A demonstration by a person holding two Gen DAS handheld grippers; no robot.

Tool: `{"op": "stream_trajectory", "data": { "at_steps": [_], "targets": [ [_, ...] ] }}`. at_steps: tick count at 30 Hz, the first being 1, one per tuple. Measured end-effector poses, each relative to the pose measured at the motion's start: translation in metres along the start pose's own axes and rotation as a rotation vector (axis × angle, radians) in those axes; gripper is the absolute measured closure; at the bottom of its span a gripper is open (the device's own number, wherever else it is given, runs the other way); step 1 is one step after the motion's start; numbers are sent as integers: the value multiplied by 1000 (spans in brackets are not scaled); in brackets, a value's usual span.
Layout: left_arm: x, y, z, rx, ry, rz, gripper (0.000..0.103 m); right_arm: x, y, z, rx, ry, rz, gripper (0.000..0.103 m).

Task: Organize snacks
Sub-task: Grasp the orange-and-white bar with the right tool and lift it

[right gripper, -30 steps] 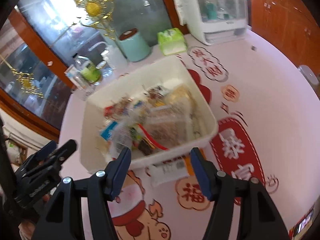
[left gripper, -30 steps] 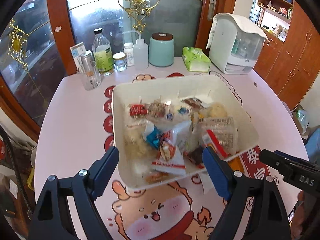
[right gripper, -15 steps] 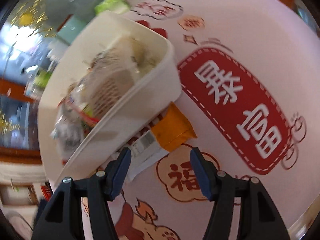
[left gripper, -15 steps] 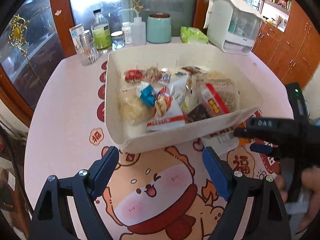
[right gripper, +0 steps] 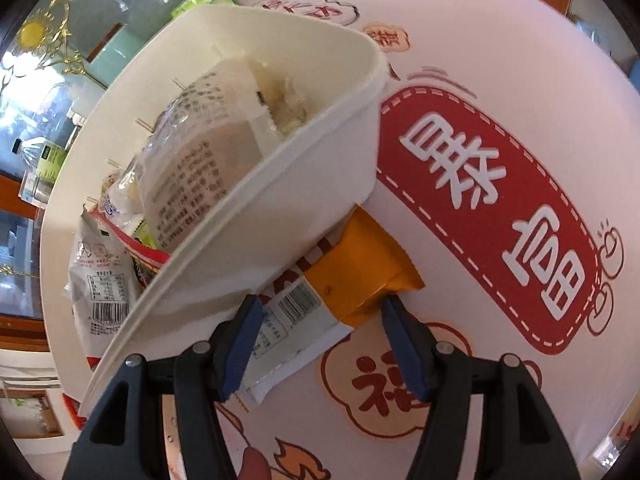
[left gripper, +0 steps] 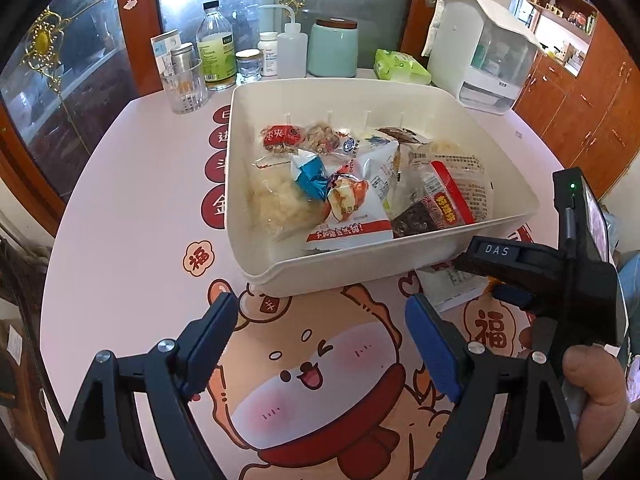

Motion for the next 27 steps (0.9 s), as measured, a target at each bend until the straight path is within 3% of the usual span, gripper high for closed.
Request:
{"op": "stream_trajectory", "data": {
  "at_steps": [9,15,21,27],
  "targets": [
    [-3,1,-1,10,13,-13,18,3,9,-25,116,81,65,37],
    [-1,2,1,0,16,-11,18,1,12,-16,65,34,27,37],
    [1,4,0,1,17,-15,18,8,23,-37,276,115,69,37],
    [3,6,-4,4,16,-17,18,9,32,-33,297,79,14,37]
  ]
}}
Point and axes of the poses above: each gripper's, at about its wrist camera, not at the fingertips, and x roughly against the way its jaws point, z to its right, y to its underside, the point moved 3 cm from there along -x, roughly the way its jaws point, and after that the axes turned 6 degrees about z, right-handed, at the moved point
